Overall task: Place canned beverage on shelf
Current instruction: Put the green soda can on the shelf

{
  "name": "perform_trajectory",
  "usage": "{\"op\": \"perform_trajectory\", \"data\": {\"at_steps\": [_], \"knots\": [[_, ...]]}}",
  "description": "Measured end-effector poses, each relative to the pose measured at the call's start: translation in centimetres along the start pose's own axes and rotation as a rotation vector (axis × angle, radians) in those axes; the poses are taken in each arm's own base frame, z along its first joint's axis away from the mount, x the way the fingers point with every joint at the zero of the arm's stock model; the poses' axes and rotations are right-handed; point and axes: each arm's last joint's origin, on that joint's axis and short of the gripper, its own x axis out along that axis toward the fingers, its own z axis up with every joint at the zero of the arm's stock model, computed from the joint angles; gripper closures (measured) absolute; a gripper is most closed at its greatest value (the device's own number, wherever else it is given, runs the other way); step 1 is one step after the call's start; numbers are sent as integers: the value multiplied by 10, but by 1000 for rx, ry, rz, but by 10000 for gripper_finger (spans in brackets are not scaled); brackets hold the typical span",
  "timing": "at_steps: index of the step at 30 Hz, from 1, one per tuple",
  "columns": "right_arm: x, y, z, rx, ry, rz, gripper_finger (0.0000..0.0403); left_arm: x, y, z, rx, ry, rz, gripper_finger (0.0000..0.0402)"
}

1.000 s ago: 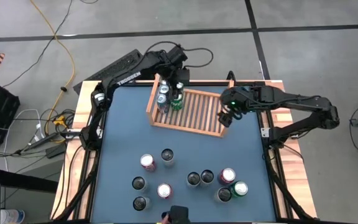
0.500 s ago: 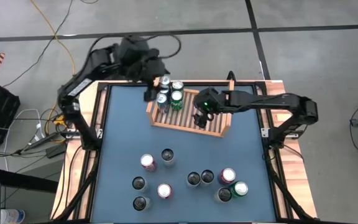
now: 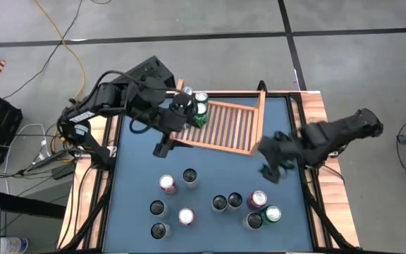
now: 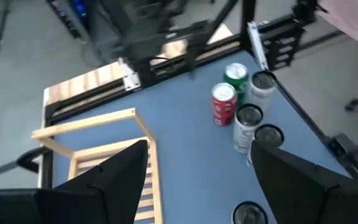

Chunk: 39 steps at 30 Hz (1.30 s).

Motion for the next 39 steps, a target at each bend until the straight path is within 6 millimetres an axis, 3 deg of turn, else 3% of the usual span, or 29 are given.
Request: {"op": "perform_trajectory", "data": {"at_steps": [9, 18, 27, 39], "knots": [[-8, 56, -79, 74, 184, 24, 37, 4, -20, 4, -128, 7, -3, 129], [25, 100, -120, -77, 208, -86, 37, 21, -22, -6, -185, 76, 25, 129], [45, 113, -122, -153, 193, -106, 37, 32, -23, -12, -219, 111, 21, 129], [58, 119, -102, -184, 138, -59, 37, 32, -24, -12, -219, 111, 20, 129]]}}
